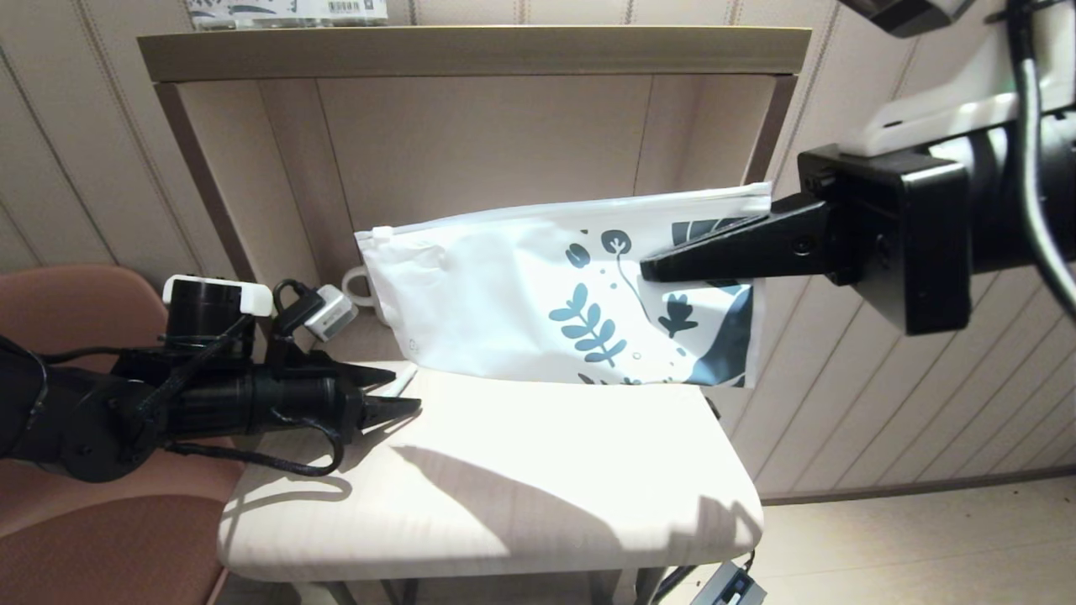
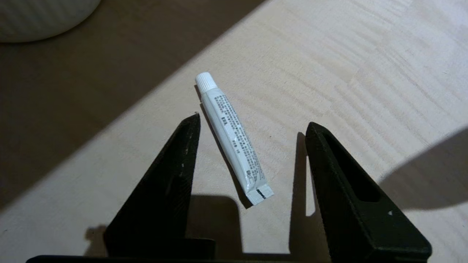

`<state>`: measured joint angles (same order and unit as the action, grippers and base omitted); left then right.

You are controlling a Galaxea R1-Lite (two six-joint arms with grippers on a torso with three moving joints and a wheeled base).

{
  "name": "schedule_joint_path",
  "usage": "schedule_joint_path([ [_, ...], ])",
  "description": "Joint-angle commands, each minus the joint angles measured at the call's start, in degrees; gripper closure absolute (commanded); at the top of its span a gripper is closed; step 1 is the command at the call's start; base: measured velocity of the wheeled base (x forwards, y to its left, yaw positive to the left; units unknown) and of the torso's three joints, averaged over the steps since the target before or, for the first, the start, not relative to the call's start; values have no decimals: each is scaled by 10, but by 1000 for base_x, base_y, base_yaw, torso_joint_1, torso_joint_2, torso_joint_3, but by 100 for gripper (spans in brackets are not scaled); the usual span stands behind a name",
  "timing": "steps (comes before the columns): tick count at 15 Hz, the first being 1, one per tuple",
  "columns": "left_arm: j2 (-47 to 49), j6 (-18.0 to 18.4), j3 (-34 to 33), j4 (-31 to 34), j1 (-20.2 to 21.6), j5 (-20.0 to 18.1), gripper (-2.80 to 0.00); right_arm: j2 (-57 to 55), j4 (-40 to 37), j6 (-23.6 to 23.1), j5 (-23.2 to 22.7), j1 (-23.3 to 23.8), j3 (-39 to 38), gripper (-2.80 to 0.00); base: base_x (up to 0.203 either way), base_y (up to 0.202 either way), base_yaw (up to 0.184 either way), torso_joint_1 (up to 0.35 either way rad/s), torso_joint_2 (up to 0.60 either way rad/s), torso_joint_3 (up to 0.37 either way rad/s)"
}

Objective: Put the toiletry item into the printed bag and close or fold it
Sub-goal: Pick up the toothpaste

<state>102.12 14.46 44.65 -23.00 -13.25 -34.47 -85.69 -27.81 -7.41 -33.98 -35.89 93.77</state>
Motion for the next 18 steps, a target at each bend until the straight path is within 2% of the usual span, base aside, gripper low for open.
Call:
schedule_joint_path([
  [1, 0, 1, -1, 2, 0, -3, 0, -1, -1, 0, -3, 0, 0, 0, 0, 0, 0, 0, 0, 0],
  [9, -32, -6, 3, 2, 0, -5, 0, -2, -1, -4, -1, 0, -28, 0, 0, 0, 0, 0, 0, 0],
  [10, -44, -10, 7, 2, 3, -5, 0, -2, 0, -8, 0, 0, -47, 0, 0, 0, 0, 0, 0, 0],
  [12, -73, -31, 31, 3, 17, -7, 0, -6, 14, -47, 2, 10, -102, 0, 0, 0, 0, 0, 0, 0],
  [14, -94, -52, 63, 16, 29, -37, 0, -16, 87, -84, 2, 33, -172, 0, 0, 0, 0, 0, 0, 0],
  [18, -115, -64, 127, 88, 32, -77, 0, -67, 306, -98, 3, 52, -272, 0, 0, 0, 0, 0, 0, 0],
])
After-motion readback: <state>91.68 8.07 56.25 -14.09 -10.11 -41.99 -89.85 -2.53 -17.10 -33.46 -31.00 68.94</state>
